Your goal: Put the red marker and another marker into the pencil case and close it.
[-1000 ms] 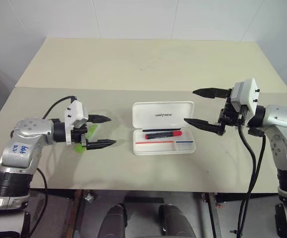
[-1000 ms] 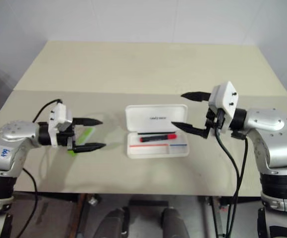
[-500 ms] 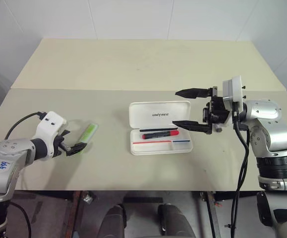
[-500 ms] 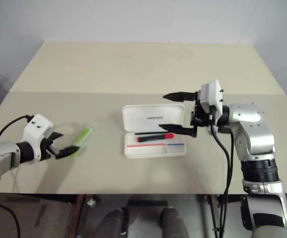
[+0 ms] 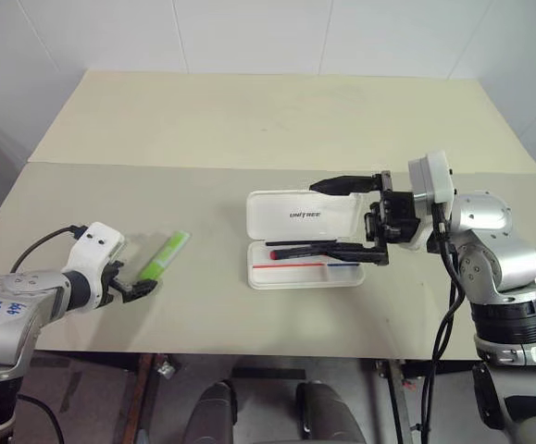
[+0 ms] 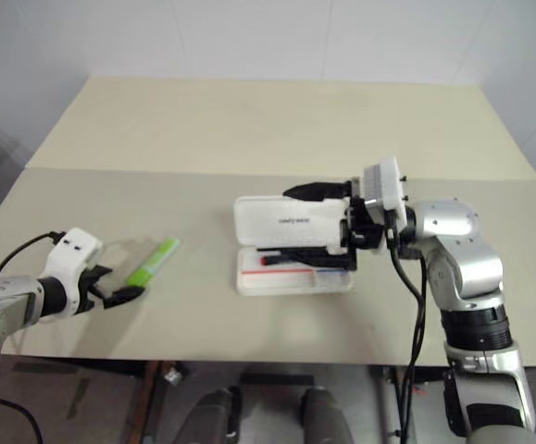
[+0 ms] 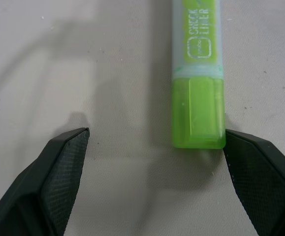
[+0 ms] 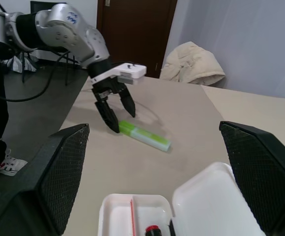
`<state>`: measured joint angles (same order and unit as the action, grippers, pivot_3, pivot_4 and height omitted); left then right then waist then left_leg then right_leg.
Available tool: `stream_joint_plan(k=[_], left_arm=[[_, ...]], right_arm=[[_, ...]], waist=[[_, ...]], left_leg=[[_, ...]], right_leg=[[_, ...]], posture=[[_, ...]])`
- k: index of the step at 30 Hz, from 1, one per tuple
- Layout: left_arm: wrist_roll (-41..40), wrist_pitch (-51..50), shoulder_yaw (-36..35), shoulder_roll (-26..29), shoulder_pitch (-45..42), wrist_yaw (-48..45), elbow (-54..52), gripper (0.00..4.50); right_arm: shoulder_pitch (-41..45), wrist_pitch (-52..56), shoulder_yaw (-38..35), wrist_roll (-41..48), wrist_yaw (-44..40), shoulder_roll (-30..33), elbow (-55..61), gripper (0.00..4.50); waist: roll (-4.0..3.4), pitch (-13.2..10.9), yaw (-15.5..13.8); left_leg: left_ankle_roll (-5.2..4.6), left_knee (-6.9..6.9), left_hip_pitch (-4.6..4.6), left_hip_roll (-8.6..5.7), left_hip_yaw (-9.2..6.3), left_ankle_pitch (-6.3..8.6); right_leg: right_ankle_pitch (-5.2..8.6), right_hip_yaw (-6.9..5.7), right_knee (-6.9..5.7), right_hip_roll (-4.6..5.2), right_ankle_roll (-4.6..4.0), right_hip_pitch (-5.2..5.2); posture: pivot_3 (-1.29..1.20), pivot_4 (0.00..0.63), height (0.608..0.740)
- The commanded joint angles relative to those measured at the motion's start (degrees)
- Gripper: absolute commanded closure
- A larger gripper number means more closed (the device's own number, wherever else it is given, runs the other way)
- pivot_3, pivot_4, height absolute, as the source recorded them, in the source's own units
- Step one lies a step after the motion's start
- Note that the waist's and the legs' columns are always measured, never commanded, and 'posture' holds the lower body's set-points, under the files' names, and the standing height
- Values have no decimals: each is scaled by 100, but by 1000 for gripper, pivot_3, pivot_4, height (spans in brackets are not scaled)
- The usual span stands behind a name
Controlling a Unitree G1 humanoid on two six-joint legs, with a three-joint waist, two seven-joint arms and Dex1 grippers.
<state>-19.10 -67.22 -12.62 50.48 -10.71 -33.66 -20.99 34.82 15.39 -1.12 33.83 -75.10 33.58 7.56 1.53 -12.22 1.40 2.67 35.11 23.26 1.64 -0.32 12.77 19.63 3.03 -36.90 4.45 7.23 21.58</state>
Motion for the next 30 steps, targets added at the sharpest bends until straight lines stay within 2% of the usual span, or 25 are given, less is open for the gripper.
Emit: stream_joint_plan(k=[1,4,12,13,18,23,28,30], left_arm=[[-134,35,283,83,-168,-243,219,0],[-186,212,418,163,-281,-529,431,577],[-106,569,711,342,-468,-833,863,3229],[-86,605,732,360,-479,-839,893,3437],[98,1031,767,444,-483,-845,988,3442],[251,1931,713,632,-286,-1177,918,3442],[190,2621,437,649,-159,-1483,949,3442],[47,3347,186,625,-241,-1852,1009,3442]], right_arm=[[-116,-24,-155,140,75,92,362,16],[-183,-4,-154,159,189,67,503,0],[-327,-76,-202,138,408,78,643,0],[-332,-86,-196,131,420,79,641,0],[-348,-214,-169,34,428,78,539,0],[-325,-370,-147,-56,376,80,347,0],[-261,-580,-197,-158,318,108,93,0],[-281,-639,-259,-151,263,162,23,0]], waist=[[-1,1,-4],[-1,1,-4],[-4,2,-18],[-5,3,-19],[-6,3,-48],[-6,3,-79],[-5,2,-34],[-4,2,2]], left_leg=[[0,0,0,-1,0,-1],[0,1,0,-1,1,-4],[0,-8,2,0,1,-3],[-1,-11,2,-1,0,-3],[-1,-16,3,0,3,-1],[-1,-14,3,7,9,-2],[5,-21,7,15,16,3],[6,-28,9,18,16,5]], right_leg=[[-1,-1,0,2,-2,-1],[-7,-3,2,6,-9,-2],[-8,0,25,21,-11,-3],[-9,1,30,21,-11,-3],[-9,0,38,19,-10,-3],[-12,-2,38,21,-19,-3],[-7,1,51,24,-30,1],[-9,0,55,22,-25,4]], posture=[[0,150,740],[0,150,740],[0,150,740],[0,150,740],[0,150,740],[0,150,740],[0,150,740],[0,150,740]])
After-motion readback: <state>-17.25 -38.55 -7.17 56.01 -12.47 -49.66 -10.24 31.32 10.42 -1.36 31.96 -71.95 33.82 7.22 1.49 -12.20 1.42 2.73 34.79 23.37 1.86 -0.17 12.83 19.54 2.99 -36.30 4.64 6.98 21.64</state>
